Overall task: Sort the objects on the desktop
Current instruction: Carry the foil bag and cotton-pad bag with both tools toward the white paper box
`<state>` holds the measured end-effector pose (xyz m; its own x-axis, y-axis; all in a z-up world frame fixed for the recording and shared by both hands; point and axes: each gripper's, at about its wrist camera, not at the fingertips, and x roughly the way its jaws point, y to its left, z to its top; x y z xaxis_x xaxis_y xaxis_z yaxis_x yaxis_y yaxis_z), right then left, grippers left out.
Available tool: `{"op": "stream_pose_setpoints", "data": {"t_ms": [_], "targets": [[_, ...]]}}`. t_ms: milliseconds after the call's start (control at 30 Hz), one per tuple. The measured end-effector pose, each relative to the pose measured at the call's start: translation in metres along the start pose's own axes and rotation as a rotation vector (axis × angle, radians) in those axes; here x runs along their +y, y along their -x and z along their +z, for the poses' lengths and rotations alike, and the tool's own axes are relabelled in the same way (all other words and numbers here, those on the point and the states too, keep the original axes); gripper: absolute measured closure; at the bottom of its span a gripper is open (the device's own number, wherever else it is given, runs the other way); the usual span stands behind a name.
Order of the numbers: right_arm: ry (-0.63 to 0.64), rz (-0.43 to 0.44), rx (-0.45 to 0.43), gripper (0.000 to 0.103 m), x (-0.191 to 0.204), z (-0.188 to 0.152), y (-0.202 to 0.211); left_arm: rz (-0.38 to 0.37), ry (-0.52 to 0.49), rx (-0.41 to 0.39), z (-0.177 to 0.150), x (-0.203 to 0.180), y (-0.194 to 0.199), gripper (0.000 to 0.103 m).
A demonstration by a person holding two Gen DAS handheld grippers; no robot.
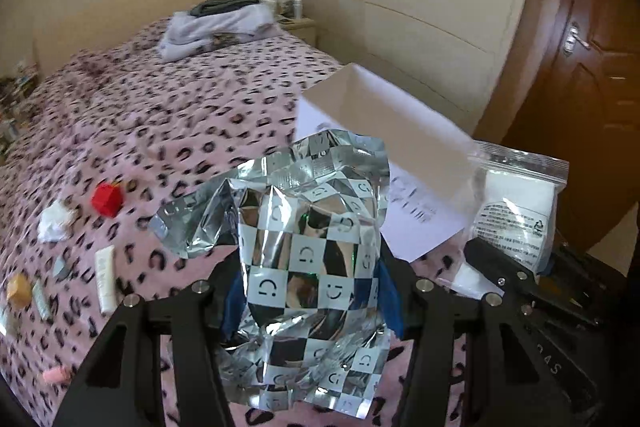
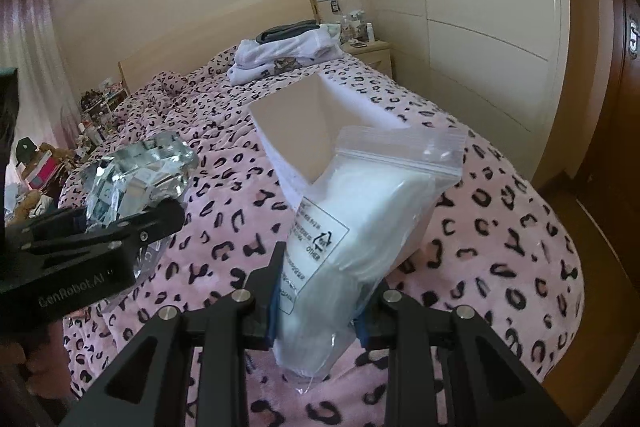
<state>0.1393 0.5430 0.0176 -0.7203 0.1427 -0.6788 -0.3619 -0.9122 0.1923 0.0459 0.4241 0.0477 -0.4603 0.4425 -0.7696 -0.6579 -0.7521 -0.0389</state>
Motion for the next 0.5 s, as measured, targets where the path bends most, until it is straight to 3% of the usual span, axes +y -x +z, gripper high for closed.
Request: {"op": "stream_pose_setpoints", "data": {"t_ms": [267, 500], "targets": [[0.036, -0.02, -0.05, 0.075, -0.003, 0.045, -0.008, -0.12, -0.115, -0.008, 0.073, -0.013, -0.016, 0.047], [0.05, -0.037, -0.064, 0.075, -0.003, 0.072, -0.028, -0.186, -0.13, 0.035, 0.113, -0.022, -0.052, 0.047]]}}
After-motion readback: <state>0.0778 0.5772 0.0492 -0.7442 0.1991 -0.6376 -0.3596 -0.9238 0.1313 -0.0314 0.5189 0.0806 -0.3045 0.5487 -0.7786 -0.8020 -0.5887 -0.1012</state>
